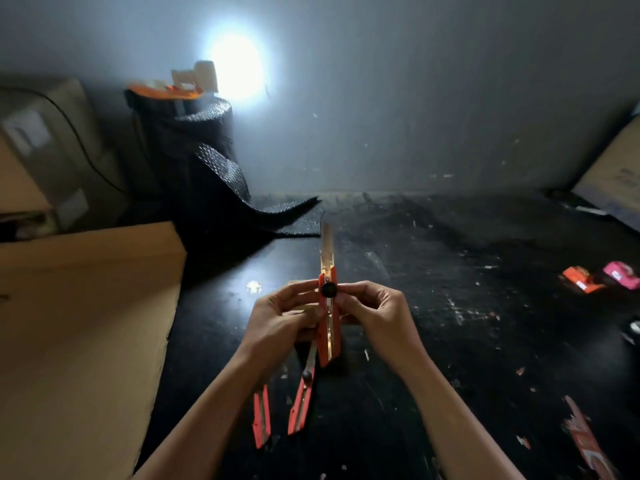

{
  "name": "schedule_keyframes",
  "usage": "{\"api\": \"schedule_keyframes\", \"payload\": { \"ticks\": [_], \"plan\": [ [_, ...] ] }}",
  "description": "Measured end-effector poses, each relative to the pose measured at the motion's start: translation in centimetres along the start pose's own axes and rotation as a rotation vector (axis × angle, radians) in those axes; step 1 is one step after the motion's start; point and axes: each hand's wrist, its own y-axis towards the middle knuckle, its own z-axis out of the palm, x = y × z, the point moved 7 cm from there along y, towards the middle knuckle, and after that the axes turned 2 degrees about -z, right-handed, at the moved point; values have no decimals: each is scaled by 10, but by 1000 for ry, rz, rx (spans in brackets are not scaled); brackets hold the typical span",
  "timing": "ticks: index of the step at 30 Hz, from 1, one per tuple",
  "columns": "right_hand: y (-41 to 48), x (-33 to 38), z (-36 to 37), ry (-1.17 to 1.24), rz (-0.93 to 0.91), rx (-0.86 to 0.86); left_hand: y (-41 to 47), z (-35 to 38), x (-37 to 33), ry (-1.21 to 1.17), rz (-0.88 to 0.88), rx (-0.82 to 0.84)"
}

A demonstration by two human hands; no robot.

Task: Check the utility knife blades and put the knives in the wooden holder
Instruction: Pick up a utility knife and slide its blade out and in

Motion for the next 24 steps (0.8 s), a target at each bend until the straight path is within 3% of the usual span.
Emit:
{"api": "schedule_keyframes", "payload": {
  "ticks": [9,21,24],
  "plan": [
    [25,79,41,-281,-245,43,-15,-21,-85,24,151,-80],
    [52,132,51,-342,-376,24,5,-36,-140,180,309,-138],
    [56,139,54,-359,-398,-8,9,-37,-143,127,320,-133]
  ]
}}
